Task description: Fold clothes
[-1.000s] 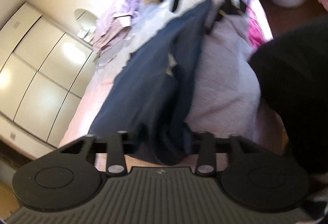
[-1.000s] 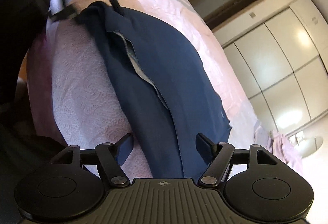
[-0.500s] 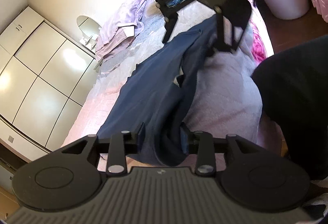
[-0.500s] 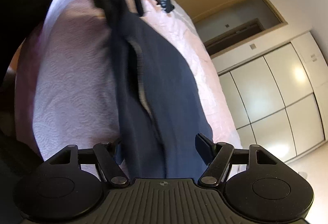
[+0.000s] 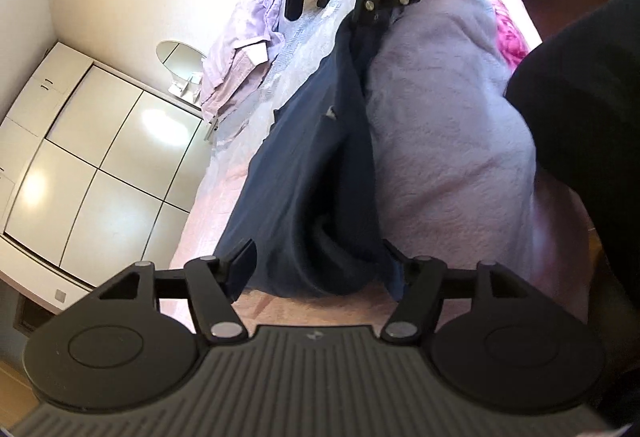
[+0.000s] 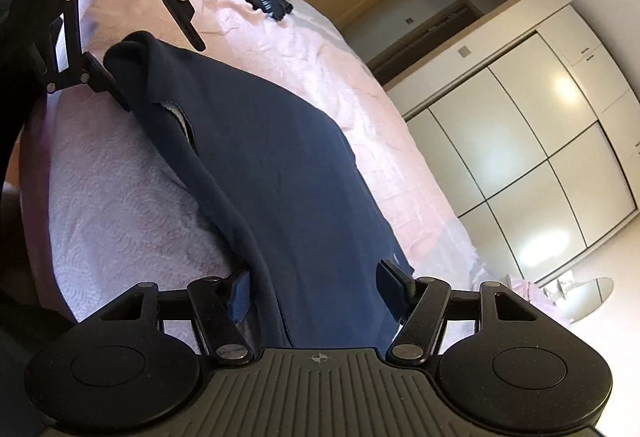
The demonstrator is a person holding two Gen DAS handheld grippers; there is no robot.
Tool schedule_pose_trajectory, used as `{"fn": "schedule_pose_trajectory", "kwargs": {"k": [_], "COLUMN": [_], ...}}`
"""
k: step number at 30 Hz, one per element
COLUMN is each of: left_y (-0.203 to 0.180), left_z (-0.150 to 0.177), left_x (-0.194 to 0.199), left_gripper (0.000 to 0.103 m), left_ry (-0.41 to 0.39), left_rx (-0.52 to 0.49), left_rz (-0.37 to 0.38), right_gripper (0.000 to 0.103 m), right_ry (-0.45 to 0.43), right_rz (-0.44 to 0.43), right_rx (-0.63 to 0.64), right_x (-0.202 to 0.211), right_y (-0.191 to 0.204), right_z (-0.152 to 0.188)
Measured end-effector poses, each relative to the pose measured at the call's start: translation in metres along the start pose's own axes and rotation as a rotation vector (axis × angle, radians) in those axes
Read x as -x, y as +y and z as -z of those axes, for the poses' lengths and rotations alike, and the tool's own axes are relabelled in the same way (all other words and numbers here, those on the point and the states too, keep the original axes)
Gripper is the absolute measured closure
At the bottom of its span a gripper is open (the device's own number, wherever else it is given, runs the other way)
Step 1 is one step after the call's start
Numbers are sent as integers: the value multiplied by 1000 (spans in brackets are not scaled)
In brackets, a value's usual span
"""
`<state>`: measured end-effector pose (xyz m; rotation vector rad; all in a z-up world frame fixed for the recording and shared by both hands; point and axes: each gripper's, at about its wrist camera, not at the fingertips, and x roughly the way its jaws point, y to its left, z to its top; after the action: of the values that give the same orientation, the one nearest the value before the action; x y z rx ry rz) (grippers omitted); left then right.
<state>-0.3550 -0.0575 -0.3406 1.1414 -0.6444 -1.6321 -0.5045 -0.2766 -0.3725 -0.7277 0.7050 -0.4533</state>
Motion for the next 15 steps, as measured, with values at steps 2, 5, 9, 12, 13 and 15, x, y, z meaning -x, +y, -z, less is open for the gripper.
{"fn": "schedule_pose_trajectory", "kwargs": {"k": [2, 5, 9, 12, 13, 15], "left_y": [12, 32, 51, 63, 63, 57], "left_z": [-1, -5, -13, -14, -13, -9], "left_x": [-1, -2, 4, 9, 10, 9], "left_gripper": [67, 86, 91, 91, 91, 91], "left_ry": [-9, -24, -71, -98, -101, -97], "left_rx": [35, 67, 98, 121, 116, 106], "left_rz": [1, 38, 49, 68, 76, 89], "right_gripper": [40, 40, 40, 40, 40, 40], "right_ry": [-6, -4, 24, 53, 58, 65], "right_rz": [8, -8, -27, 8, 25, 46], "right_rx": [-27, -13, 47, 39, 26, 13], "right_x": [3, 2, -4, -7, -7, -6], "right_y": [-3, 2, 18, 13, 9, 2], "right_z": [-1, -2, 6, 15, 18, 21]}}
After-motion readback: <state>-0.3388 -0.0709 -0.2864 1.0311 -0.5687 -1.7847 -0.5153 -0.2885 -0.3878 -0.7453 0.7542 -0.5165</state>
